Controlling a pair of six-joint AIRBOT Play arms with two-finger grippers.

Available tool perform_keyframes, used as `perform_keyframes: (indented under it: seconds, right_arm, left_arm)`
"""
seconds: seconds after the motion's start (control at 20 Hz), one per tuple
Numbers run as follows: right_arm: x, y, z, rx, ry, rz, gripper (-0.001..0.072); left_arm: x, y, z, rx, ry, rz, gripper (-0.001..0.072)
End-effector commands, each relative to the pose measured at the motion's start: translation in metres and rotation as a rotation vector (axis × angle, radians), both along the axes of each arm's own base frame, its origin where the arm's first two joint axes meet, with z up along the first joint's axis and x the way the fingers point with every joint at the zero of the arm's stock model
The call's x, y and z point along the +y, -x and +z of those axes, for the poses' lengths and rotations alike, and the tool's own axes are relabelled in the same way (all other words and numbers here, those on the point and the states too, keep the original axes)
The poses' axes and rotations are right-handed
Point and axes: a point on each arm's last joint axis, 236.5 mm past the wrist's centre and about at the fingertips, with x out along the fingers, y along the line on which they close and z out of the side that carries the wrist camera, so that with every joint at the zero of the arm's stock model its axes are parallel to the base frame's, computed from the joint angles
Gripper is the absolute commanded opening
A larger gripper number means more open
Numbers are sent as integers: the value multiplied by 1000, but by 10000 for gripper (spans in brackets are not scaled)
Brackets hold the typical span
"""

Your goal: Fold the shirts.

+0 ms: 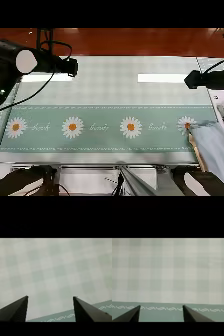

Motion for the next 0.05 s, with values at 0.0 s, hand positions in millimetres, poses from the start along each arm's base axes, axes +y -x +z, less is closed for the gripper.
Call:
perform_keyframes:
  seconds: [0.0]
  right_arm:
    - [-1, -7, 6, -41, 2, -4, 607]
  left_arm:
    - [0, -1, 2, -10, 5, 1, 644]
